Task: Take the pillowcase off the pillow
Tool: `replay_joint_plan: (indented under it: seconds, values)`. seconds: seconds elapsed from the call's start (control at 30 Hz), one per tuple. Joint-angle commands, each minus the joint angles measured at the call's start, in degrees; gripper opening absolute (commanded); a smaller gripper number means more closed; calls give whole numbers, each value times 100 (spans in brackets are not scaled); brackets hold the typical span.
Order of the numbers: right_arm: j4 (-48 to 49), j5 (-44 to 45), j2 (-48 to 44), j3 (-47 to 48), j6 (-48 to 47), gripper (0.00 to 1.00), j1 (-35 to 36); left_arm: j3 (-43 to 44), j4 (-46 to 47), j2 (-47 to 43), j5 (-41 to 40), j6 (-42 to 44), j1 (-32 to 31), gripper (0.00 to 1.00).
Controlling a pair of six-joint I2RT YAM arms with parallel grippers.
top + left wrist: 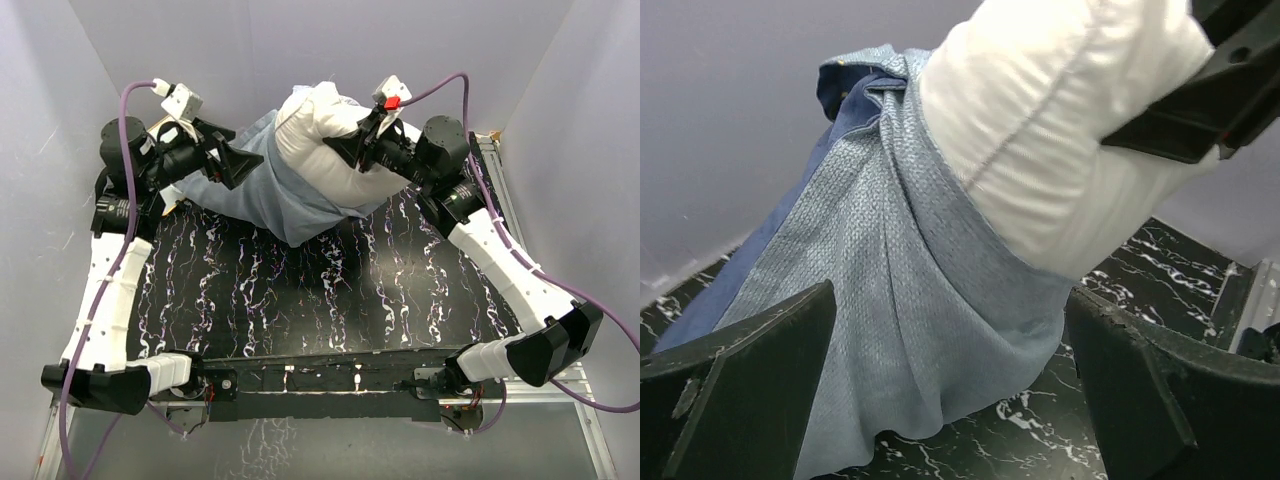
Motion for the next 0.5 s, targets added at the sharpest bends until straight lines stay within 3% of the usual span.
replay_joint_plan:
  seconds: [0.0, 0.27, 0.47]
  values:
    - [615, -393, -246, 1, 418, 8, 42, -215, 677, 146, 17, -644, 17, 94]
    - [444, -489, -156, 104, 603, 8, 40, -337, 1218, 592, 199, -1382, 16, 85]
    - [537, -650, -109, 135, 806, 8, 41, -748, 1221, 564, -30, -1112, 17, 74]
